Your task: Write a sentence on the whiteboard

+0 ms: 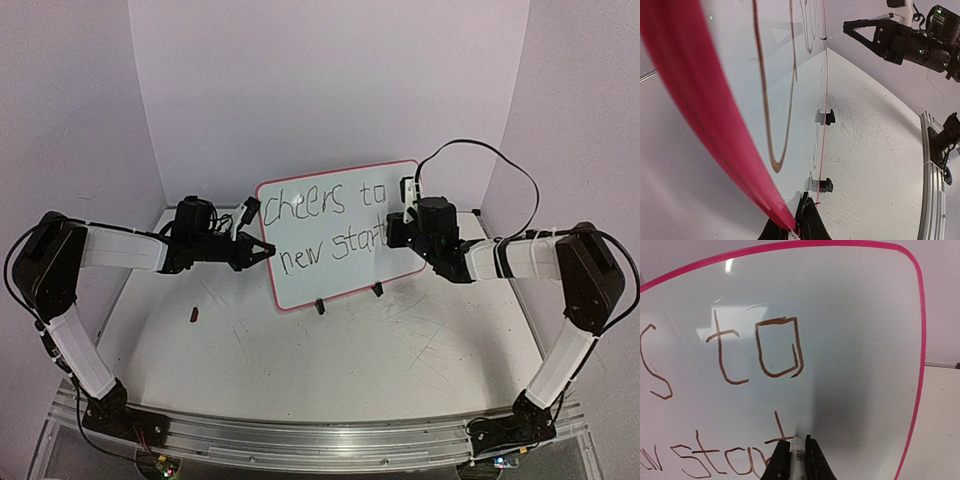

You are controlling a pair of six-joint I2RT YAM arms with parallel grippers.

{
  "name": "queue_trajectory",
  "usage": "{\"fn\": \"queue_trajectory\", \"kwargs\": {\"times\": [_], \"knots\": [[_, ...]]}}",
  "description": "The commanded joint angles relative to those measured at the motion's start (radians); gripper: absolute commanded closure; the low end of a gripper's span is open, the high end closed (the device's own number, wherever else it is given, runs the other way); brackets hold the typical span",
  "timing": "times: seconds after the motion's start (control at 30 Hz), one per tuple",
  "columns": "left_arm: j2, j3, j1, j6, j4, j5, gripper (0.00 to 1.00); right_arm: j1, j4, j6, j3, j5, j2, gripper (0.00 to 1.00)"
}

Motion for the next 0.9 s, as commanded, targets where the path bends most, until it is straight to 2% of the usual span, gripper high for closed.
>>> {"fn": "queue_trajectory", "kwargs": {"times": [0.0,0.13,0.27,0.37,0.5,0.87], "knots": [[0.003,0.034,0.014,0.115,-0.012,-0.148,1.0,-0.004,0.035,-0.012,-0.055,0.131,-0.089,1.0],[0.005,0.035,0.014,0.112,-0.013,-0.145,1.0,-0.003,0.049,0.002,-0.113,-0.06,-0.18,1.0],[0.002,0.031,0.014,0.114,-0.013,-0.15,1.0,-0.033,0.041,0.008,-0.144,-0.076,-0.205,1.0],[0.007,0.029,0.014,0.112,-0.013,-0.145,1.0,-0.068,0.042,0.034,-0.11,-0.14,-0.159,1.0],[0.007,0.034,0.014,0.111,-0.013,-0.144,1.0,-0.068,0.062,0.031,-0.065,-0.143,-0.085,1.0],[0.01,0.032,0.013,0.114,-0.014,-0.145,1.0,-0.068,0.106,0.022,-0.055,-0.045,-0.046,1.0]]}}
